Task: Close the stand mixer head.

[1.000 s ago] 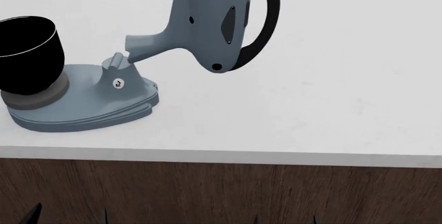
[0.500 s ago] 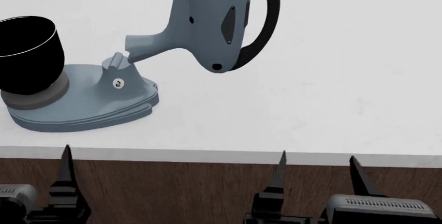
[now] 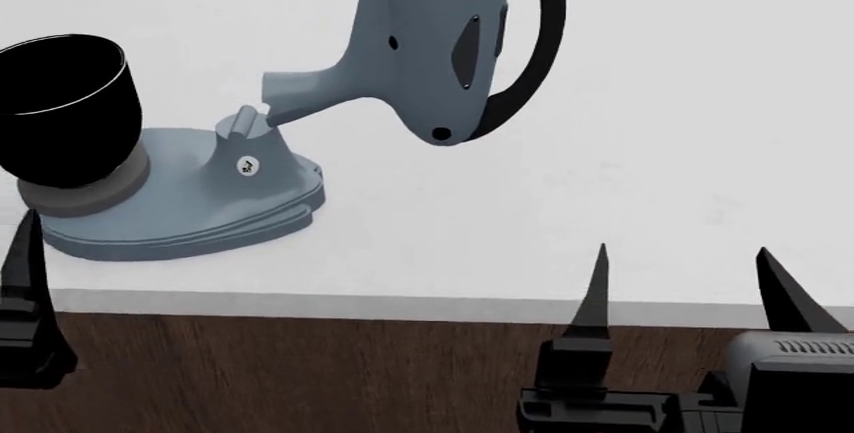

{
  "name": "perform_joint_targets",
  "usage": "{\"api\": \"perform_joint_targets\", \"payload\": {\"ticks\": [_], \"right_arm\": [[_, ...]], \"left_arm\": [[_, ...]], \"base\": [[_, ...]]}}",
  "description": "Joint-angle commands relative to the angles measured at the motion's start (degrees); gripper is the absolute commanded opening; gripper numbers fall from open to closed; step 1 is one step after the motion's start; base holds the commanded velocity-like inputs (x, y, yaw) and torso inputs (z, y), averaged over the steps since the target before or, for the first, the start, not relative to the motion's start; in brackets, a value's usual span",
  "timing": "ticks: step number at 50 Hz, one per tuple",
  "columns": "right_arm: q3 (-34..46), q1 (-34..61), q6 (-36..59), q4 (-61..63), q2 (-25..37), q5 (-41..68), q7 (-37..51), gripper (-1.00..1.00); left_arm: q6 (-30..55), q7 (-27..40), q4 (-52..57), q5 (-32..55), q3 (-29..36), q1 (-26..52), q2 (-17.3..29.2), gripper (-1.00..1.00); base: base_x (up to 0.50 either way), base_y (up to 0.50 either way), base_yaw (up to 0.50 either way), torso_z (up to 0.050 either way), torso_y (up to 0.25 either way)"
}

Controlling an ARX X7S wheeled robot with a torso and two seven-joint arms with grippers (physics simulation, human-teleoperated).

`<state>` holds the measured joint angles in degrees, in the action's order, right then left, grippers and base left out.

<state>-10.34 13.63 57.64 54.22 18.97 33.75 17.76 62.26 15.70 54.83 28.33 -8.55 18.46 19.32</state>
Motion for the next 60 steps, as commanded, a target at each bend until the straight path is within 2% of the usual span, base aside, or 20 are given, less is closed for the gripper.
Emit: {"api": "perform_joint_targets", "payload": {"ticks": [1, 5, 10, 14, 18, 31, 36, 39, 43, 50, 56, 60], "right_arm": [[-3.29, 0.61, 2.74, 4.39, 1.67, 3.5, 1.25, 1.0], [-4.35, 1.02, 3.42, 5.02, 2.11, 5.75, 2.2, 1.0], [-4.77, 1.15, 3.41, 5.29, 2.96, 7.14, 3.37, 1.0], [-6.42, 0.35, 0.52, 5.71, 8.89, 14.79, 10.2, 1.0], [-4.82, -2.08, -4.94, 5.57, 14.7, 17.72, 14.34, 1.0], [-1.83, -1.38, -8.1, 5.41, 19.37, 22.2, 19.48, 1.0], [-0.54, -1.62, -11.95, 5.65, 23.79, 25.71, 23.47, 1.0], [-0.12, -1.87, -14.61, 5.6, 26.26, 28.01, 26.39, 1.0], [-0.26, -1.98, -16.14, 5.44, 28.27, 30.73, 29.25, 1.0], [3.32, -0.23, -25.11, 5.72, 42.45, 38.13, 40.67, 1.0], [4.03, 2.02, -25.51, 1.71, 44.81, 41.49, 38.25, 1.0], [4.67, 6.91, -24.43, -0.82, 48.38, 46.59, 37.3, 1.0]], "left_arm": [[9.38, 2.78, 4.97, 8.61, -8.23, 2.87, 2.9, 1.0], [8.38, 9.41, 5.1, 15.98, -7.67, 3.22, 7.65, 1.0], [6.3, 22.09, 5.05, 32.96, -9.23, 5.21, 14.52, 1.0], [4.61, 27.21, 4.98, 38.61, -8.25, 6.19, 17.79, 1.0], [3.16, 28.49, 4.73, 39.85, -7.78, 5.88, 19.14, 1.0], [-0.16, 33.74, 4.76, 47.69, -9.79, 5.77, 24.38, 1.0], [-2.63, 37.45, 5.06, 52.8, -9.64, 6.65, 27.86, 1.0], [-4.25, 36.02, 4.62, 51.7, -11.29, 4.29, 28.21, 1.0], [-5.61, 37.4, 4.84, 54.5, -12.59, 4.14, 29.76, 1.0], [-7.76, 38.71, 5.03, 58.19, -15.39, 2.73, 32.28, 1.0], [-9.46, 40.62, 5.13, 60.45, -13.73, 3.79, 34.94, 1.0], [-8.58, 41.25, 5.13, 64.47, -16.89, 3.74, 36.46, 1.0]], "base": [[0.2, 0.5, 0.0, 0.0, 0.0], [0.21, 0.5, 0.0, 0.0, 0.0], [0.21, 0.5, 0.0, 0.0, 0.0], [0.22, 0.17, 0.0, 0.0, 0.0], [0.36, 0.0, 0.0, 0.0, 0.0], [0.49, 0.0, 0.0, 0.0, 0.0], [0.49, 0.0, 0.0, 0.0, 0.0], [0.47, 0.0, 0.0, 0.0, 0.0], [0.15, 0.0, 0.0, 0.0, 0.004], [0.0, 0.0, 0.0, 0.0, 0.0], [0.0, 0.0, 0.0, 0.0, 0.0], [0.0, 0.0, 0.0, 0.0, 0.0]]}}
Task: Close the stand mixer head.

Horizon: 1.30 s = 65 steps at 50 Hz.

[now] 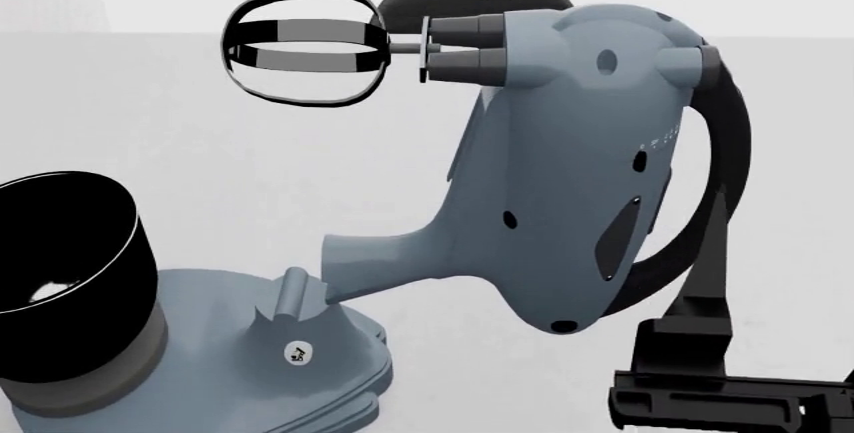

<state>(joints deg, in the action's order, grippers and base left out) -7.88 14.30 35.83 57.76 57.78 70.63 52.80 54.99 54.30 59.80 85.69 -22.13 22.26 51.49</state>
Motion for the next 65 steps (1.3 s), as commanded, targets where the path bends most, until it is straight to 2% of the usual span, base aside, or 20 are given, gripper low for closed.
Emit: {"api": "perform_joint_targets", "payload": {"ticks": [1, 4, 8, 13, 16, 23, 35, 52, 60, 65], "right_arm": [[2.25, 7.4, -2.58, -4.91, 9.99, 10.37, 2.26, 1.0], [3.74, 9.09, -2.06, -7.05, 9.76, 10.57, 0.32, 1.0], [8.12, 11.69, -1.11, -9.98, 6.37, 9.2, -3.23, 1.0], [13.48, 19.42, 4.28, -13.16, 6.05, 10.96, -4.13, 1.0], [15.82, 20.95, 7.06, -15.37, 6.4, 10.14, -4.54, 1.0], [23.03, 29.75, 13.76, -22.62, 1.78, 4.58, -6.42, 1.0], [31.93, 36.3, 17.49, -31.08, -4.44, -4.86, -13.53, 1.0], [43.38, 56.15, 26.66, -39.21, -16.72, -10.39, -23.17, 1.0], [49.86, 66.66, 32.65, -39.1, -25.82, -9.93, -27.33, 1.0], [51.08, 74.38, 34.56, -41.91, -30.81, -9.13, -30.99, 1.0]], "left_arm": [[0.89, 3.03, 0.17, 9.46, -5.68, 0.51, 3.76, 1.0], [10.25, 6.65, 0.17, 19.44, -14.17, 4.04, 0.71, 1.0], [13.31, 9.47, 0.08, 25.77, -18.98, 5.05, 0.73, 1.0], [15.46, 10.64, -0.25, 27.61, -19.19, 6.71, -0.26, 1.0], [16.1, 11.22, -0.55, 28.0, -19.46, 6.71, -0.39, 1.0], [17.2, 11.73, -0.92, 28.35, -18.87, 6.93, -1.01, 1.0], [18.6, 11.56, -1.36, 28.83, -19.6, 6.76, -1.58, 1.0], [20.32, 10.7, -1.7, 28.69, -20.98, 6.67, -3.06, 1.0], [20.98, 10.25, -2.0, 28.33, -21.18, 6.86, -3.67, 1.0], [21.52, 9.74, -2.18, 28.08, -21.78, 6.83, -4.11, 1.0]], "base": [[0.0, 0.0, 0.0, 0.0, 0.0], [0.0, 0.0, 0.0, 0.0, 0.0], [0.0, 0.0, 0.0, 0.0, 0.0], [0.0, 0.0, 0.0, 0.0, 0.0], [0.0, 0.0, 0.0, 0.0, 0.0], [0.0, 0.0, 0.0, 0.0, 0.0], [0.0, 0.0, 0.0, 0.0, 0.0], [0.01, 0.0, 0.01, 0.0, 0.0], [0.02, 0.01, 0.02, 0.0, 0.0], [0.02, 0.01, 0.02, 0.0, 0.0]]}}
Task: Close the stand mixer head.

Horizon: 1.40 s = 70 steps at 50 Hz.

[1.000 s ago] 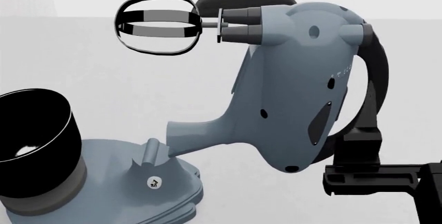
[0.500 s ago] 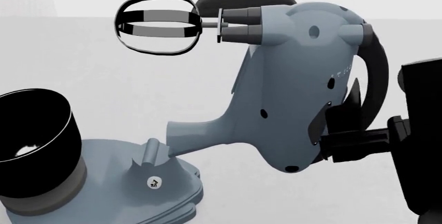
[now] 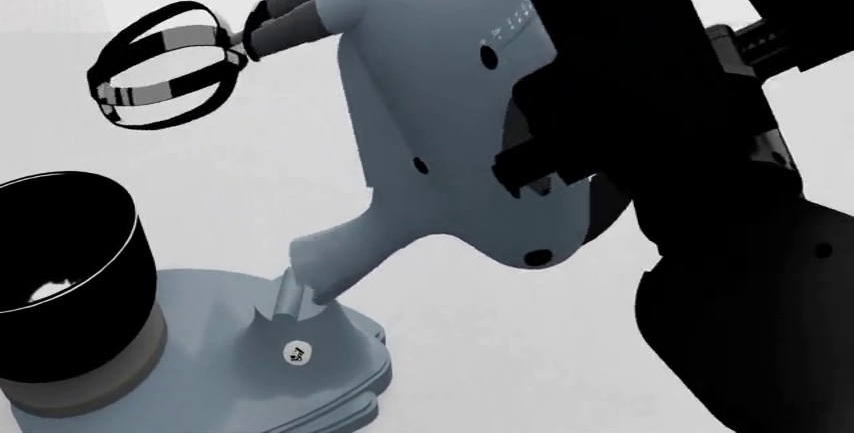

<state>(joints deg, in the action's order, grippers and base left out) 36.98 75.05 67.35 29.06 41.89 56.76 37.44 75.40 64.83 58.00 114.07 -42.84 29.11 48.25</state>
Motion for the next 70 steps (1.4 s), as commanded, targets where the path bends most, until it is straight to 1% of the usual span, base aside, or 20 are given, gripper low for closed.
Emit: {"api": "perform_joint_targets", "payload": {"ticks": [1, 4, 10, 12, 15, 17, 20, 25, 27, 30, 32, 41, 50, 54, 59, 62, 63, 70], "right_arm": [[7.11, 15.78, 3.57, -14.34, -16.44, 4.57, -16.96, 1.0], [8.63, 18.71, 3.52, -16.86, -19.3, 4.22, -19.85, 1.0], [16.65, 23.62, 1.22, -22.74, -25.69, -0.4, -28.2, 1.0], [18.66, 23.5, 0.75, -23.81, -27.89, -1.13, -29.27, 1.0], [22.01, 21.61, -0.93, -24.8, -31.07, -2.62, -30.31, 1.0], [23.71, 20.82, -1.81, -25.55, -32.57, -3.4, -31.03, 1.0], [28.21, 19.6, -2.94, -26.99, -36.47, -4.92, -33.15, 1.0], [31.6, 18.66, -5.64, -30.65, -41.67, -5.73, -34.89, 1.0], [36.18, 20.56, -10.19, -32.43, -41.86, 0.23, -32.89, 1.0], [48.3, 24.98, -19.92, -33.49, -41.87, 10.73, -29.89, 1.0], [51.86, 24.78, -22.18, -31.99, -41.88, 11.97, -29.21, 1.0], [52.16, 13.32, -18.67, -28.49, -41.88, 4.01, -30.19, 1.0], [51.94, -3.85, -11.8, -26.24, -41.88, -9.67, -34.92, 1.0], [51.73, -10.18, -11.14, -27.61, -41.88, -12.12, -36.22, 1.0], [51.42, -11.09, -12.99, -31.36, -41.88, -2.48, -32.99, 1.0], [51.62, -10.8, -13.25, -32.51, -41.88, -0.09, -32.91, 1.0], [51.47, -10.8, -13.4, -33.16, -41.88, 2.16, -32.69, 1.0], [51.71, -10.66, -12.23, -34.9, -41.88, 4.41, -33.35, 1.0]], "left_arm": [[1.11, -0.63, -0.35, -0.14, -1.18, -0.16, -0.64, 1.0], [0.92, -0.57, -0.61, 0.45, -2.29, -0.55, -0.26, 1.0], [2.54, -1.73, -1.31, 0.61, -6.8, -2.24, -0.36, 1.0], [2.73, -2.01, -1.29, 0.88, -7.57, -2.55, -0.31, 1.0], [3.73, -3.15, -1.86, 0.84, -10.44, -3.3, -0.78, 1.0], [4.32, -3.85, -1.95, 0.4, -10.95, -3.31, -1.36, 1.0], [5.25, -5.01, -2.22, -0.37, -11.9, -3.32, -2.22, 1.0], [6.03, -6.46, -2.61, 0.1, -15.37, -4.46, -2.84, 1.0], [7.07, -7.56, -2.77, -0.49, -16.65, -4.66, -3.58, 1.0], [7.39, -8.05, -2.88, -0.8, -17.41, -4.97, -3.88, 1.0], [6.8, -7.69, -2.83, -0.34, -17.47, -5.27, -3.47, 1.0], [7.21, -8.82, -2.81, -1.34, -17.67, -5.31, -4.21, 1.0], [7.82, -9.74, -3.01, -2.02, -19.58, -6.24, -3.89, 1.0], [7.81, -10.13, -2.99, -2.2, -19.92, -6.51, -3.95, 1.0], [8.08, -10.91, -3.05, -2.72, -20.61, -6.82, -4.22, 1.0], [7.89, -10.96, -3.03, -2.85, -20.58, -7.0, -4.17, 1.0], [8.0, -11.18, -3.04, -3.01, -20.71, -7.04, -4.29, 1.0], [8.38, -12.34, -3.21, -3.47, -22.49, -7.88, -4.54, 1.0]], "base": [[0.02, 0.01, 0.02, 0.0, 0.0], [0.02, 0.01, 0.02, 0.0, 0.0], [0.02, 0.01, 0.02, 0.0, 0.0], [0.01, 0.01, 0.02, 0.0, 0.0], [0.01, 0.01, 0.02, 0.0, 0.0], [0.02, 0.01, 0.02, 0.0, 0.0], [0.02, 0.01, 0.02, 0.0, 0.0], [0.02, 0.01, 0.02, 0.0, 0.0], [0.02, 0.01, 0.03, 0.0, 0.0], [0.02, 0.01, 0.03, 0.0, 0.0], [0.02, 0.01, 0.03, 0.0, 0.0], [0.02, 0.01, 0.02, 0.0, 0.0], [0.02, 0.01, 0.02, 0.0, 0.0], [0.02, 0.01, 0.01, 0.0, 0.0], [0.03, 0.01, 0.0, 0.0, 0.0], [0.02, 0.01, 0.0, 0.0, 0.0], [0.02, 0.01, 0.01, 0.0, 0.0], [0.02, 0.01, 0.01, 0.0, 0.0]]}}
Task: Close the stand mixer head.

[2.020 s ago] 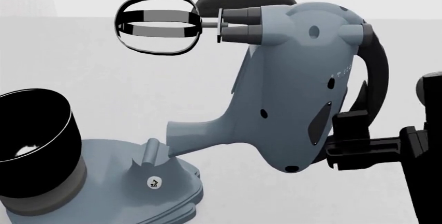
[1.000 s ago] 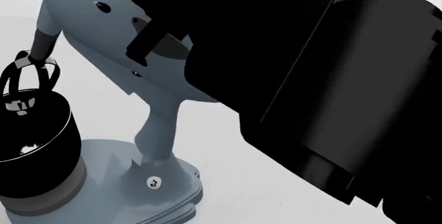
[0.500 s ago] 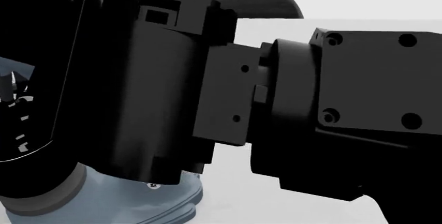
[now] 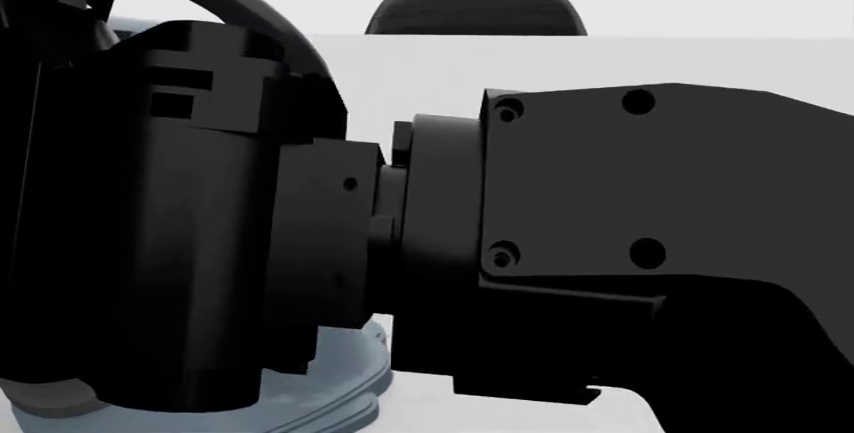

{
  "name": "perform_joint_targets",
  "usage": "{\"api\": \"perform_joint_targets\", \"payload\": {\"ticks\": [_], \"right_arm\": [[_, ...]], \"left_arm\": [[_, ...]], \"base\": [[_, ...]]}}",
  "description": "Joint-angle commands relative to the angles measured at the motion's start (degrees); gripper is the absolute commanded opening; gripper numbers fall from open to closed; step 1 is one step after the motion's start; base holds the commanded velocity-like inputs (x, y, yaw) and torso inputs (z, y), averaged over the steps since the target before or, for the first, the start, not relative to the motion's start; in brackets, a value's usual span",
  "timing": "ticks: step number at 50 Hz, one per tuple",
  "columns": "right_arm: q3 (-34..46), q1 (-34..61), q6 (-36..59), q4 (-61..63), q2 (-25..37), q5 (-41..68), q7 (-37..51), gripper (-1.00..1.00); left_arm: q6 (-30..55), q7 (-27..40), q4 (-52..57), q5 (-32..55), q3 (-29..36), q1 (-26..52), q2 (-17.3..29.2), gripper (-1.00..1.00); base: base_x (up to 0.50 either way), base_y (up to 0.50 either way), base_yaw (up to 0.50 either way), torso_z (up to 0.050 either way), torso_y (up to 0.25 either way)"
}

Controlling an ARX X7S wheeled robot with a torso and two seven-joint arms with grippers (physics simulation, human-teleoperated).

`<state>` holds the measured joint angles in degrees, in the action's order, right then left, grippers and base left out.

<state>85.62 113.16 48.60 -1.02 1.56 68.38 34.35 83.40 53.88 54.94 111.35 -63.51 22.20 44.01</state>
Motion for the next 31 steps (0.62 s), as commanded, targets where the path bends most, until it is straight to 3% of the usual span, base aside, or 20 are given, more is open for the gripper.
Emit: {"api": "perform_joint_targets", "payload": {"ticks": [1, 5, 11, 18, 25, 31], "right_arm": [[3.13, -48.64, 6.61, -4.9, -1.55, -7.03, -30.19, 1.0], [3.16, -47.89, 7.61, -5.31, -1.55, -3.04, -28.71, 1.0], [3.08, -45.21, 5.02, -9.79, -1.55, 13.73, -22.08, 1.0], [-2.9, -47.59, 4.19, -14.37, 1.14, 34.88, -18.81, 1.0], [-8.72, -49.15, 1.75, -15.01, 5.7, 45.05, -16.51, 1.0], [-11.6, -47.78, -1.07, -9.72, 8.74, 44.59, -14.03, 1.0]], "left_arm": [[0.46, -1.56, -0.16, -0.93, -1.92, -1.02, -0.38, 1.0], [0.41, -1.87, -0.17, -1.38, -1.94, -1.22, -0.45, 1.0], [1.13, -3.27, -0.21, -2.35, -3.31, -1.67, -0.86, 1.0], [1.09, -4.04, -0.19, -3.34, -3.34, -1.84, -1.09, 1.0], [1.66, -5.34, 0.22, -5.16, -2.79, -1.66, -2.02, 1.0], [1.16, -5.18, 0.55, -5.93, -1.3, -1.65, -2.08, 1.0]], "base": [[0.02, 0.01, 0.0, 0.0, 0.0], [0.01, 0.01, 0.01, 0.0, 0.0], [0.02, 0.01, 0.0, 0.0, 0.0], [0.02, 0.01, 0.01, 0.0, 0.0], [0.01, 0.01, 0.0, 0.0, 0.0], [0.0, 0.0, 0.0, 0.0, 0.0]]}}
